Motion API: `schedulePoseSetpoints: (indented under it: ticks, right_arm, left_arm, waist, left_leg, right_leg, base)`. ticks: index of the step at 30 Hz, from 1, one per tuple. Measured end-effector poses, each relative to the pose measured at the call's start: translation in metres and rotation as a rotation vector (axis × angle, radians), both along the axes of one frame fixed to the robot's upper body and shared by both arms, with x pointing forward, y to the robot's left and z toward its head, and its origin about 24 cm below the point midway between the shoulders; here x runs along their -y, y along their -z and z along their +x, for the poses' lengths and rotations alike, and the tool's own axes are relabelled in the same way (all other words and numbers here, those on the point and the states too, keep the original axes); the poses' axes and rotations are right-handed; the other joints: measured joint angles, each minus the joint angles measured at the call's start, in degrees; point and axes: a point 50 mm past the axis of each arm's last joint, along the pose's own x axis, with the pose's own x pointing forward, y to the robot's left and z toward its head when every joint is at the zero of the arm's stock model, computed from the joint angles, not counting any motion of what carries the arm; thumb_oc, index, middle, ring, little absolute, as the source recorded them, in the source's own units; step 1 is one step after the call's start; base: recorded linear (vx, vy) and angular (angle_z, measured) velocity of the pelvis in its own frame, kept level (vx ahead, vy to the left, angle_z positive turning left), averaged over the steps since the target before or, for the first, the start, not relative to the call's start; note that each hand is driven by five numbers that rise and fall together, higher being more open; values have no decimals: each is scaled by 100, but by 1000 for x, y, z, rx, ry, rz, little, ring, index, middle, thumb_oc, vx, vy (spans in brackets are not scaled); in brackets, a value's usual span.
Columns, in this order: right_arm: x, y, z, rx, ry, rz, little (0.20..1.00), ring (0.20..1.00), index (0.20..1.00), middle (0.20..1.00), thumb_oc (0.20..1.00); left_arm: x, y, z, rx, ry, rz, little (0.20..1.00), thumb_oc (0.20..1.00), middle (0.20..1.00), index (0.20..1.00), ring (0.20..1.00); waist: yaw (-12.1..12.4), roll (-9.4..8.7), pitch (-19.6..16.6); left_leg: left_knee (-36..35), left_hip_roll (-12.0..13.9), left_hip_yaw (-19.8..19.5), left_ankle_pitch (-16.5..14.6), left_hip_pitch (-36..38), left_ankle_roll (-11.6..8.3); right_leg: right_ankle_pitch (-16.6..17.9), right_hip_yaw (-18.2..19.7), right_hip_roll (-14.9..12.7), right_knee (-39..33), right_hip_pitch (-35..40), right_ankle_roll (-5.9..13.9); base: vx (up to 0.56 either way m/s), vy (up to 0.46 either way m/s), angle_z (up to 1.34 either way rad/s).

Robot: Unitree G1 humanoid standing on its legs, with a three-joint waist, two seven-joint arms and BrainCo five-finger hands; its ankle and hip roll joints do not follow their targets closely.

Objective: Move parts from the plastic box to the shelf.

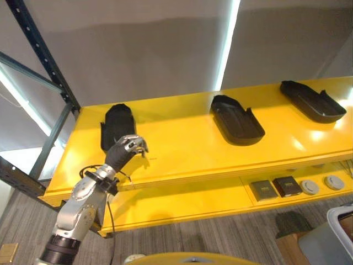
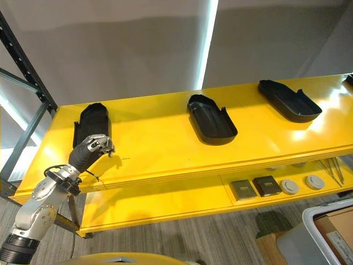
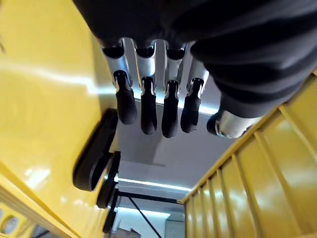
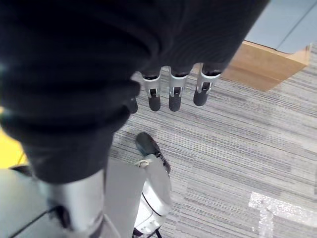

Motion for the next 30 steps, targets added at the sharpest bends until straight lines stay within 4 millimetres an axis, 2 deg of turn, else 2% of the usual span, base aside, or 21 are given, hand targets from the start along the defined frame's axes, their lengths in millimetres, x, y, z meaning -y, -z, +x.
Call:
schedulePoseSetpoints:
  ticks: [4, 7, 10, 14, 18, 19, 23, 24, 29, 30]
  right_arm:
    - [0, 0, 7, 17, -7, -3, 1000, 1000, 1000, 1000, 1000]
    - [0, 0, 8, 17, -5, -4, 1000, 1000, 1000, 1000, 1000]
    - [0, 0, 7, 10, -4, -5, 1000, 1000, 1000, 1000, 1000]
    - [2, -1, 9, 7, -20, -10, 1000, 1000, 1000, 1000, 1000]
    - [0, -3, 33, 31, -102, -1, 1000, 1000, 1000, 1000, 1000]
    - [0, -4, 36, 34, -114, 2, 1000, 1000, 1000, 1000, 1000]
    - [1, -6, 43, 25, -165, -6, 1000, 1000, 1000, 1000, 1000]
    - [3, -7, 43, 15, -163, -7, 1000, 1000, 1000, 1000, 1000]
    - [8, -8, 41, -13, -154, -6, 1000, 1000, 1000, 1000, 1000]
    - [8, -8, 40, -13, -152, -5, 1000, 1000, 1000, 1000, 1000]
  left_arm:
    - [0, -7, -1, 12, 11, -152, 1000, 1000, 1000, 1000, 1000]
    - [-11, -7, -5, 29, 16, -165, 1000, 1000, 1000, 1000, 1000]
    - [-12, -2, -11, 9, 82, -146, 1000, 1000, 1000, 1000, 1000]
    - [-2, 16, -31, -93, 392, -162, 1000, 1000, 1000, 1000, 1000]
    - [10, 30, -55, -160, 664, -225, 1000, 1000, 1000, 1000, 1000]
    - [11, 32, -58, -166, 685, -244, 1000, 1000, 1000, 1000, 1000]
    - [6, 55, -61, -284, 674, -278, 1000, 1000, 1000, 1000, 1000]
    - [1, 79, -68, -406, 624, -271, 1000, 1000, 1000, 1000, 1000]
    - [-26, 147, -105, -784, 410, -167, 1000, 1000, 1000, 1000, 1000]
    - [-36, 165, -125, -901, 325, -157, 1000, 1000, 1000, 1000, 1000]
  waist:
    - [79, 22, -18]
    - [151, -1, -25]
    - [269, -1, -41]
    - [387, 0, -53]
    - [407, 51, -99]
    - [413, 49, -102]
    - [416, 73, -163]
    - [403, 112, -217]
    - [343, 117, -223]
    - [351, 98, -230]
  left_leg:
    - [0, 5, -16, 0, 0, -4]
    - [-1, 5, -41, -1, -24, -6]
    - [-1, -3, -116, 12, -80, -1]
    - [-1, -6, -172, 19, -113, -2]
    - [-1, -9, -183, 20, -106, -2]
    - [-2, -9, -183, 19, -108, -2]
    - [-2, -6, -189, 20, -115, -3]
    - [-3, -7, -189, 18, -119, -4]
    - [-4, 10, -191, 14, -138, -10]
    - [-4, 4, -198, 15, -195, -9]
  right_leg:
    - [1, -8, 13, -12, 11, 1]
    - [-2, -35, 12, -16, 14, -3]
    - [-2, -109, 7, -19, 14, 1]
    - [-4, -171, 5, -20, 27, 5]
    - [0, -201, 4, -29, 68, 2]
    - [-3, -206, 4, -28, 71, 5]
    - [-8, -211, 5, -28, 69, 10]
    - [-23, -215, 4, -28, 68, 29]
    - [-39, -222, 14, -34, 54, 11]
    - [-41, -225, 4, -25, -1, 12]
  base:
    - [-54, -8, 1]
    - [-77, 5, 4]
    - [-67, 19, 11]
    - [-64, 21, 9]
    - [-23, 15, 3]
    - [-45, 10, 3]
    - [-18, 1, 1]
    - [0, 0, 0]
    - [0, 0, 0]
    - [0, 0, 0]
